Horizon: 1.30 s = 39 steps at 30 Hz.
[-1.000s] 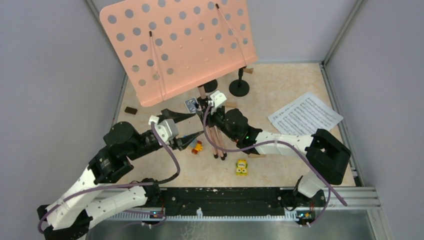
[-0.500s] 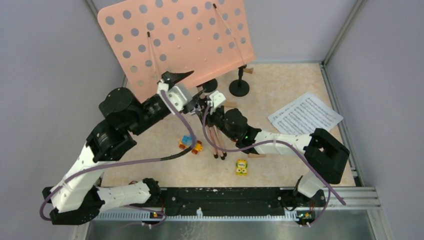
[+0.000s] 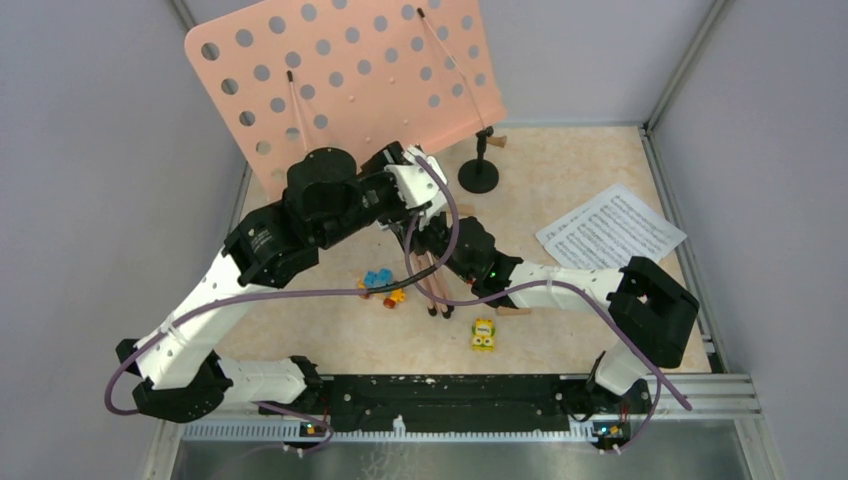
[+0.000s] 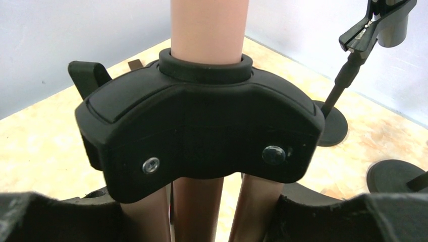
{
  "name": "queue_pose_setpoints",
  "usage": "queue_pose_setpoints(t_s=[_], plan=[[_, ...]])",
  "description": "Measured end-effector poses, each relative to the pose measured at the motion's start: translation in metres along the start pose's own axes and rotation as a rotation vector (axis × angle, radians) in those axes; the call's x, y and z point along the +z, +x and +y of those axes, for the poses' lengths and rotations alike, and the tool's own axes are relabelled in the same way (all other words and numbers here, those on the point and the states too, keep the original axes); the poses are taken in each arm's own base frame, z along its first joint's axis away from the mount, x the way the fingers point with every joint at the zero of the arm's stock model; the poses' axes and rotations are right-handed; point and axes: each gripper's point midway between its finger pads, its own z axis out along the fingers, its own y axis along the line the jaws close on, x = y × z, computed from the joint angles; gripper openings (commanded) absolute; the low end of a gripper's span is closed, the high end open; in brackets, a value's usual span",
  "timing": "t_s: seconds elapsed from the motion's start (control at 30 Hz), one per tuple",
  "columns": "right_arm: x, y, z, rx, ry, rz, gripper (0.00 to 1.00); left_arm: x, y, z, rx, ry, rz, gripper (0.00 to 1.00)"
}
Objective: Pack up the instrument practice props
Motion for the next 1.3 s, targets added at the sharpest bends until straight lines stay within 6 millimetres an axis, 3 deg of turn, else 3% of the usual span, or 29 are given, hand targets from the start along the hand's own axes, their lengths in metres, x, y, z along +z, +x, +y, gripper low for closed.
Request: queue_pose_setpoints(t_s=[0.17, 0.27, 0.33, 0.37, 0.43, 0.47, 0.7, 0.8, 0.9, 1.03, 1.17, 1.3], plan=[[0.0, 0.0, 0.0, -0.001, -0.001, -0.001, 0.0, -0.006, 0.014, 0.014, 0.033, -0.082, 0.085, 0.54], [0.0, 0.0, 0.0, -0.001, -0.001, -0.001, 0.0, -0.007, 0.02, 0.02, 0.065, -0.125, 0.129, 0.47], [0.0, 0.0, 0.0, -0.001, -0.001, -0.001, 0.0, -0.008, 0.024, 0.022, 0.089, -0.147, 0.153, 0.33], [0.0, 0.0, 0.0, -0.001, -0.001, 0.0, 0.0, -0.008, 0.027, 0.023, 0.104, -0.158, 0.169, 0.2], [0.0, 0.0, 0.0, -0.001, -0.001, 0.0, 0.0, -0.008, 0.03, 0.027, 0.135, -0.19, 0.194, 0.02], [0.0, 0.0, 0.0, -0.002, -0.001, 0.0, 0.0, -0.008, 0.03, 0.029, 0.14, -0.203, 0.193, 0.0], [0.001, -0.001, 0.001, -0.037, -0.018, 0.009, 0.0, -0.012, 0.034, 0.034, 0.175, -0.27, 0.193, 0.0], [0.004, 0.0, 0.003, -0.097, -0.042, 0.045, 0.0, -0.022, 0.043, 0.039, 0.119, -0.334, 0.206, 0.0], [0.01, 0.01, 0.004, -0.197, -0.089, 0.122, 0.0, -0.036, 0.061, 0.042, -0.011, -0.421, 0.253, 0.0], [0.021, 0.037, 0.009, -0.328, -0.191, 0.26, 0.0, -0.058, 0.102, 0.037, -0.212, -0.549, 0.323, 0.0], [0.025, 0.074, 0.018, -0.457, -0.324, 0.405, 0.0, -0.081, 0.157, 0.011, -0.392, -0.642, 0.4, 0.0], [0.033, 0.102, 0.026, -0.529, -0.43, 0.494, 0.0, -0.096, 0.199, -0.006, -0.477, -0.732, 0.494, 0.0]])
